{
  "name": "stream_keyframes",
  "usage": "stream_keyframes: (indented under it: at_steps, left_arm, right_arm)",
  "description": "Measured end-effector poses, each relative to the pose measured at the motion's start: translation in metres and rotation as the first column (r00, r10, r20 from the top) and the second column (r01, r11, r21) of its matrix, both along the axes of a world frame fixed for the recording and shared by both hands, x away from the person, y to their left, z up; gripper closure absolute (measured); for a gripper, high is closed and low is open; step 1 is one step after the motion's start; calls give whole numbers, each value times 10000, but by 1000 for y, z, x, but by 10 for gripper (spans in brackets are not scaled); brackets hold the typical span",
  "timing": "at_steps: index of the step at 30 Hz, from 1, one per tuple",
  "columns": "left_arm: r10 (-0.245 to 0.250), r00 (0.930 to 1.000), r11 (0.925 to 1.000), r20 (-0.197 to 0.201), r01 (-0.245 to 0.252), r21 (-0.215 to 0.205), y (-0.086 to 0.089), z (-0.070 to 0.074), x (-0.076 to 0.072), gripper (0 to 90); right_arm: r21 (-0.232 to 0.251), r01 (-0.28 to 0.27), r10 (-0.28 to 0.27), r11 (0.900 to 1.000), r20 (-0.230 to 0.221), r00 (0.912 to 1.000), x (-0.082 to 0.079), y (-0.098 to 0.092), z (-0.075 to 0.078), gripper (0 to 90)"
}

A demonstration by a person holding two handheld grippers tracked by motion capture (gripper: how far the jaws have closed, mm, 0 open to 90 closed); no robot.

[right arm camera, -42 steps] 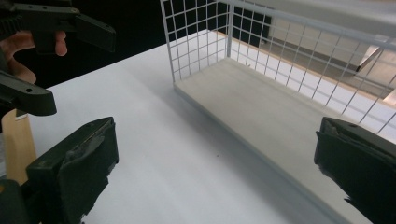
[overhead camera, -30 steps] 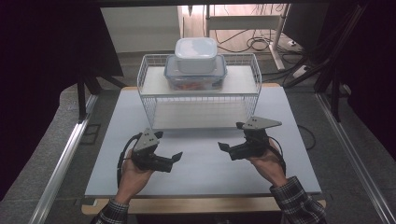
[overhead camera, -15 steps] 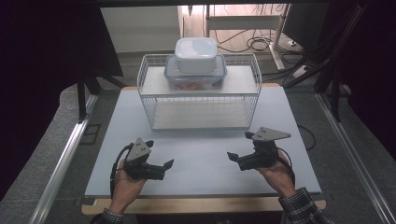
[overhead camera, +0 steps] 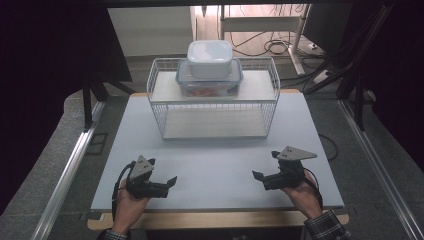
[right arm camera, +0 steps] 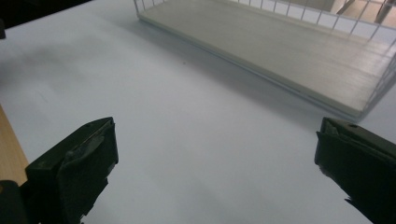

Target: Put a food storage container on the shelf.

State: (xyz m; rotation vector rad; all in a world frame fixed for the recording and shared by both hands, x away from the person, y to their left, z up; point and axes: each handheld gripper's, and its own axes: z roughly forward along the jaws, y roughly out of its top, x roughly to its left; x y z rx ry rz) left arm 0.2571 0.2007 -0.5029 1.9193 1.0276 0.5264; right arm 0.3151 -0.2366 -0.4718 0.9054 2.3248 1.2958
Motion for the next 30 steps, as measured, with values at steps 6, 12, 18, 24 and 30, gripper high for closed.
stream_keyframes:
  at_steps: [6,12,18,24,30]
  left_arm:
    - [64,10000,9997,-55,-66,-252,4,-8,1,0]
    - [58,9995,10000,-299,-60,-69,2,-16,3,0]
    - [-108,9977,9992,-669,134,376,-3,-25,6,0]
    - [-223,9950,9973,-970,288,669,-7,-30,8,0]
    - [-312,9916,9934,-1258,447,1054,-9,-34,10,0]
  right_arm:
    - [-250,191,-193,9995,-64,9998,-2,-8,-9,0]
    - [-301,378,-385,9988,-237,9990,-2,-16,-16,0]
    - [-668,628,-661,9958,-480,9967,0,-20,-26,0]
    - [-1019,520,-615,9934,-919,9939,2,-18,-36,0]
    - [-1293,429,-563,9907,-1016,9932,2,-14,-40,0]
